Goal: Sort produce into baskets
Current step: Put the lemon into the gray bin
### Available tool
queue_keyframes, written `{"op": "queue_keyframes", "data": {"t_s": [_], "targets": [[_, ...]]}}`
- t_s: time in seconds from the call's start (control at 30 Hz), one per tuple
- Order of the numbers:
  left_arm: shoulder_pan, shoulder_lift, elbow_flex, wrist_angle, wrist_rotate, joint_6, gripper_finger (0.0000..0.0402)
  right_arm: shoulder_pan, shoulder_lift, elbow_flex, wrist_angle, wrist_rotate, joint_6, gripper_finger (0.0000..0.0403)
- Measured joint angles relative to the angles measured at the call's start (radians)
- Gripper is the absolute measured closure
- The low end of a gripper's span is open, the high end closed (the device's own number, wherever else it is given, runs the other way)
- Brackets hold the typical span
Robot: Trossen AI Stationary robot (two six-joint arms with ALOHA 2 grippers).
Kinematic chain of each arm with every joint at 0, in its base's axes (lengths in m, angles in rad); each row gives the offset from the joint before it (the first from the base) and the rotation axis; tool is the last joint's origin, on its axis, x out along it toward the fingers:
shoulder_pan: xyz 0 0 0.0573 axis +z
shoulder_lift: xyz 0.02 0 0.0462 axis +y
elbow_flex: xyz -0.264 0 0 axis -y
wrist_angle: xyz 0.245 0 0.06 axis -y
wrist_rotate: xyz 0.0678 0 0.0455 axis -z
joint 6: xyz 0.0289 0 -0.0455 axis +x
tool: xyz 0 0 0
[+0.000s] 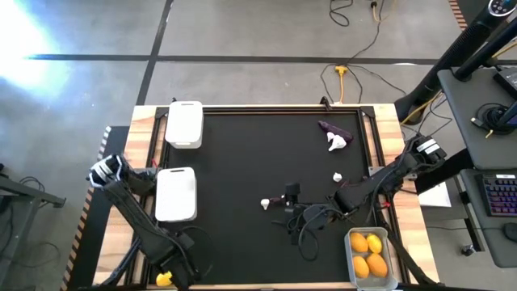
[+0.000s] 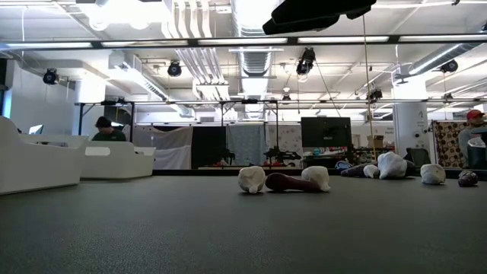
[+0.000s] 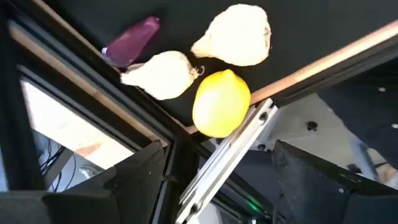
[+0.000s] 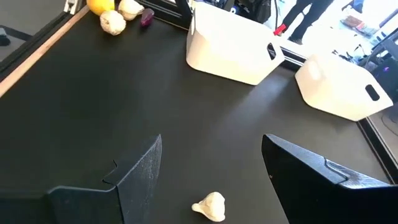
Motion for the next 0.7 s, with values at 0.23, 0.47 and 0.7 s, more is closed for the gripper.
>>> {"op": "queue_keyframes", "data": {"t_s": [0.23, 0.47, 0.7], "targets": [[-0.003, 0.106, 0.0, 0.084, 0.118, 0.085, 0.0121, 0.0, 0.0, -0.003, -0.006, -0.098, 0.0, 0.0133], [-0.017, 0.181, 0.0, 0.092, 0.152, 0.138, 0.0121, 0.0, 0.001, -0.01, -0.008, -0.103, 0.0, 0.0133], [-0.034, 0.25, -0.003, 0.145, 0.194, 0.192, 0.013, 0.0, 0.001, -0.011, -0.007, -0.102, 0.0, 0.0133]]}}
